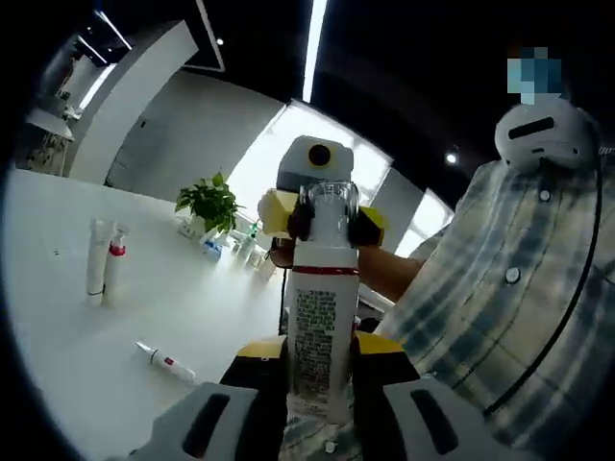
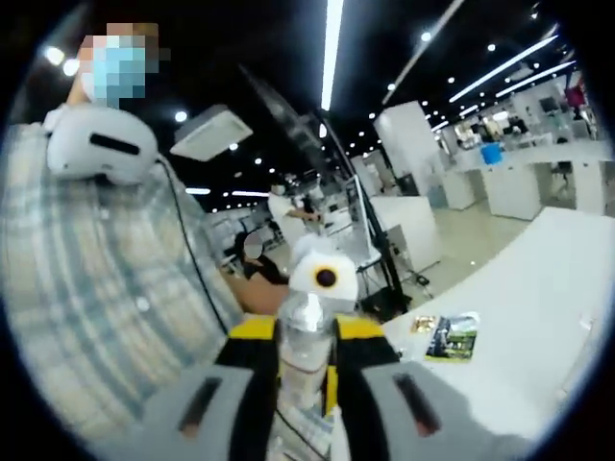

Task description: Arrange the skincare products in the storage area until every visible bottle or jar stands upright without overlapping.

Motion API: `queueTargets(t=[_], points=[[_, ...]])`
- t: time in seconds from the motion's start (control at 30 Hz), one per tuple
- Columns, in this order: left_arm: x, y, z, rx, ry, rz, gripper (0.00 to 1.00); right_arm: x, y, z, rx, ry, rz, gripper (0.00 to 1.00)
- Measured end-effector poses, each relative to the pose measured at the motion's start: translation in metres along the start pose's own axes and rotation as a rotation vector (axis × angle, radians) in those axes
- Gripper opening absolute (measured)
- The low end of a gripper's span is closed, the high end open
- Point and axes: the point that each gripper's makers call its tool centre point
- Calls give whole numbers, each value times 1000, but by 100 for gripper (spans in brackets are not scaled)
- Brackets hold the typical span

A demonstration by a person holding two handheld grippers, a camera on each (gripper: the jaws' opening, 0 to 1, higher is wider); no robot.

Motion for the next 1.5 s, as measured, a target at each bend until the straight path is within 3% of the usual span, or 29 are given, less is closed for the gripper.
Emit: queueTargets(t=[0.07, 0.13, 0.23, 0.27, 0.3, 0.37, 0.43, 0.5, 0.57, 0.7, 0.83, 0.97, 1.1, 1.2, 1.33, 1.5], points=[[3, -5, -5, 19, -29, 26, 24, 2, -6, 14, 4, 68, 36, 20], [8, -13, -20, -10, -121, 63, 23, 2, -9, 24, 31, 127, 59, 21], [9, -21, -26, -16, -164, 104, 23, 0, -9, 29, 8, 149, 65, 23], [11, -27, -33, -34, -202, 129, 23, -2, -7, 33, -10, 166, 65, 24], [10, -27, -32, -29, -196, 128, 23, -2, -7, 39, -8, 205, 71, 26], [13, -35, -43, -53, -260, 160, 23, -1, -6, 44, -11, 238, 75, 31], [12, -39, -50, -40, -300, 168, 23, 1, -4, 52, -36, 306, 81, 31], [10, -41, -51, -41, -303, 173, 23, 2, -3, 54, -56, 341, 95, 31], [8, -44, -58, -56, -344, 181, 23, 2, 2, 53, -62, 365, 77, 31], [1, -43, -67, -72, -383, 155, 23, 16, 7, 69, -109, 502, 80, 31], [-11, -44, -74, -79, -409, 142, 23, 31, 11, 78, -169, 588, 109, 28], [-25, -43, -80, -82, -420, 118, 23, 40, 17, 84, -216, 612, 111, 24], [-41, -38, -94, -146, -461, 48, 23, 55, 26, 92, -260, 655, 94, 22], [-50, -40, -99, -142, -473, 26, 23, 67, 29, 97, -280, 657, 95, 21], [-56, -44, -107, -166, -508, 23, 24, 74, 27, 102, -235, 649, 75, 20], [-60, -44, -117, -135, -560, 4, 25, 82, 30, 109, -209, 643, 66, 20]])
Point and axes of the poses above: the point that each gripper's makers call its tool centre point, and the gripper's own axes: x roughly backward along the fingers, z roughly to its right, y roughly out of its underside, and after that the axes turned 4 degrees about -z, right-handed
